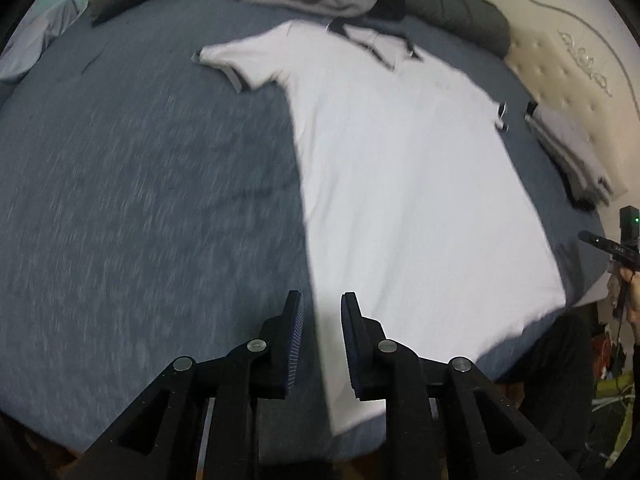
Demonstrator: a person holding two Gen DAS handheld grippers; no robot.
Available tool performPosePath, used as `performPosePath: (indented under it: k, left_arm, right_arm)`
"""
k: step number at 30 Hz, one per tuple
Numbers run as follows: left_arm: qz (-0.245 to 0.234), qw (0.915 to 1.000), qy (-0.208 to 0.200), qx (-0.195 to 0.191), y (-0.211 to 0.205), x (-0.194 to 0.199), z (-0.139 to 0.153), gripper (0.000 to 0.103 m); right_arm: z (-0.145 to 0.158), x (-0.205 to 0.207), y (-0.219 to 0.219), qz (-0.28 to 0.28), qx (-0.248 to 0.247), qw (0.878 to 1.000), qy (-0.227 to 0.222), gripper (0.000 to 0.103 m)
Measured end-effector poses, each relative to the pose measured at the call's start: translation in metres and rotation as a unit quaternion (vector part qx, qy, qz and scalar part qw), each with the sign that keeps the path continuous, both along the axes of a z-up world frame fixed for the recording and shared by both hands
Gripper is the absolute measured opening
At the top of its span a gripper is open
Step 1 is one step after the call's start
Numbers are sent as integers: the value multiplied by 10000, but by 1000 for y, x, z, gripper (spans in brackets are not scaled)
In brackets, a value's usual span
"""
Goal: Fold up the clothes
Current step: 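Move the right tool to the black-trimmed sleeve and grasp its edge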
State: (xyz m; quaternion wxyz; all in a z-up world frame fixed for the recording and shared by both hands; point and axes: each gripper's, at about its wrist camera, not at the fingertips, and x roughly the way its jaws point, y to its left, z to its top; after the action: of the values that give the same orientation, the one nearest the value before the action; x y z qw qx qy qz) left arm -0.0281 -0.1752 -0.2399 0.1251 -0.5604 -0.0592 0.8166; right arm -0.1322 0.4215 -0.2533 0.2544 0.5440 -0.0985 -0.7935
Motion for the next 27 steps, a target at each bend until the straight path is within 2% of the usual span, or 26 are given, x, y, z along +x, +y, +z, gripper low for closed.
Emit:
performPosePath:
  k: [6, 10, 12, 14, 16, 20, 23, 27]
  left_arm:
    - [213, 9989, 265, 309, 15, -52, -9, 23]
    - [359, 9978, 303, 476, 22, -85, -27, 31]
    - [448, 9973, 300, 496, 26, -102, -35, 33]
    - [523, 9967, 316, 534, 29, -116, -42, 34]
    - [588, 9961, 360, 555, 31, -130, -47, 35]
    - [694, 9949, 563, 458, 36, -151, -55, 50]
    - [761, 9934, 631, 582, 36, -165, -63, 51]
    - [754, 9928, 752, 543, 38, -174, -70, 51]
  right_arm:
    - [1, -67, -1, -574, -404, 9974, 174, 58]
    - [-4, -109, -1, -941, -533, 9939, 234, 58]
    - [-8, -130, -2, -1091, -547, 9922, 261, 60]
    - [-13, -151, -3, -1210, -520, 9908, 302, 66]
    - [-19, -172, -5, -1323, -491, 9893, 358, 67]
    - [-33, -209, -13, -1413, -382, 9886, 357, 67]
    - [-45, -235, -19, -1508, -308, 9874, 357, 67]
    - [-55, -266, -19, -1760, -270, 9832, 399, 67]
